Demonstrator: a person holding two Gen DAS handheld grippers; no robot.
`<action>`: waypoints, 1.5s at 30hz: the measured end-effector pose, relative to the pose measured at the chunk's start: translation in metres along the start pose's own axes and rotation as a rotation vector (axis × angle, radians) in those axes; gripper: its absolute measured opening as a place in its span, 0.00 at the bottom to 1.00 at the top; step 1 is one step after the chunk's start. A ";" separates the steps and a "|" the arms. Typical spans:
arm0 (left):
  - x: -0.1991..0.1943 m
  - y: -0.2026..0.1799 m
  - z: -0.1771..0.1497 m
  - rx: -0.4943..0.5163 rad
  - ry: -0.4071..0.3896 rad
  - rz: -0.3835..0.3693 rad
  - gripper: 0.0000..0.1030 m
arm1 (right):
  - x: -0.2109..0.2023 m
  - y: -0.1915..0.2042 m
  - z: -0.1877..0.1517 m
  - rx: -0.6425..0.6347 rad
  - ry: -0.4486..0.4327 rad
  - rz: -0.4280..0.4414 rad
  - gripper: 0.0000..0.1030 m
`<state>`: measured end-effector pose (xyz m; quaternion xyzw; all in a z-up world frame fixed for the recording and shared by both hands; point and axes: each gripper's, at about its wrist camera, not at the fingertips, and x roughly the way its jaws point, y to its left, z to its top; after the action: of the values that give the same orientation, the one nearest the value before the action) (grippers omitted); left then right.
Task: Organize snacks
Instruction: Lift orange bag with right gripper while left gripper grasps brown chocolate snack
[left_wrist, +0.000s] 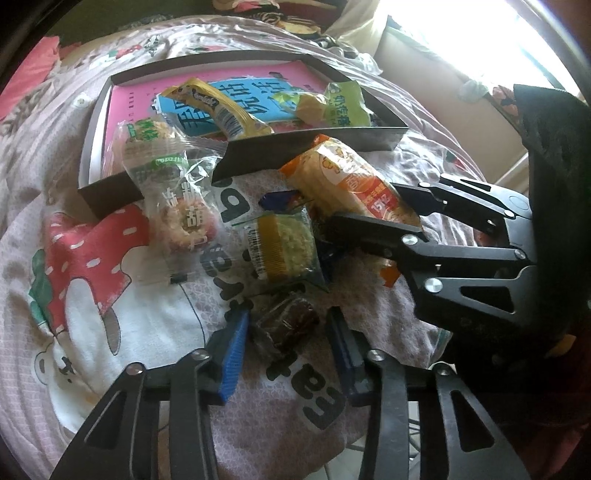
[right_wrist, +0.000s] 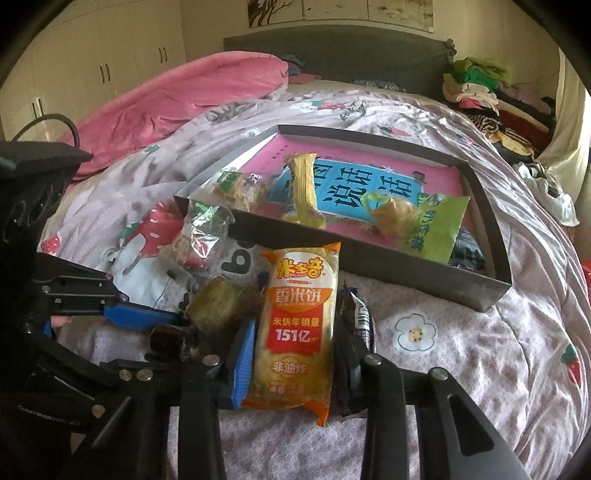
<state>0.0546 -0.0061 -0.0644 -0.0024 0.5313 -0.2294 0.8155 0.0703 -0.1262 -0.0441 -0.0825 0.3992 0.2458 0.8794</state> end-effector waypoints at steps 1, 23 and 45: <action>0.000 0.000 0.000 -0.004 -0.002 -0.004 0.37 | -0.001 -0.001 0.000 0.006 -0.004 0.007 0.35; -0.014 0.002 -0.003 0.007 -0.034 -0.051 0.37 | -0.029 -0.049 0.004 0.192 -0.107 -0.005 0.35; -0.035 -0.017 0.001 0.062 -0.136 -0.100 0.37 | -0.039 -0.067 0.004 0.256 -0.150 -0.018 0.35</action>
<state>0.0378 -0.0080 -0.0292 -0.0193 0.4667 -0.2853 0.8369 0.0848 -0.1973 -0.0159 0.0455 0.3598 0.1905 0.9122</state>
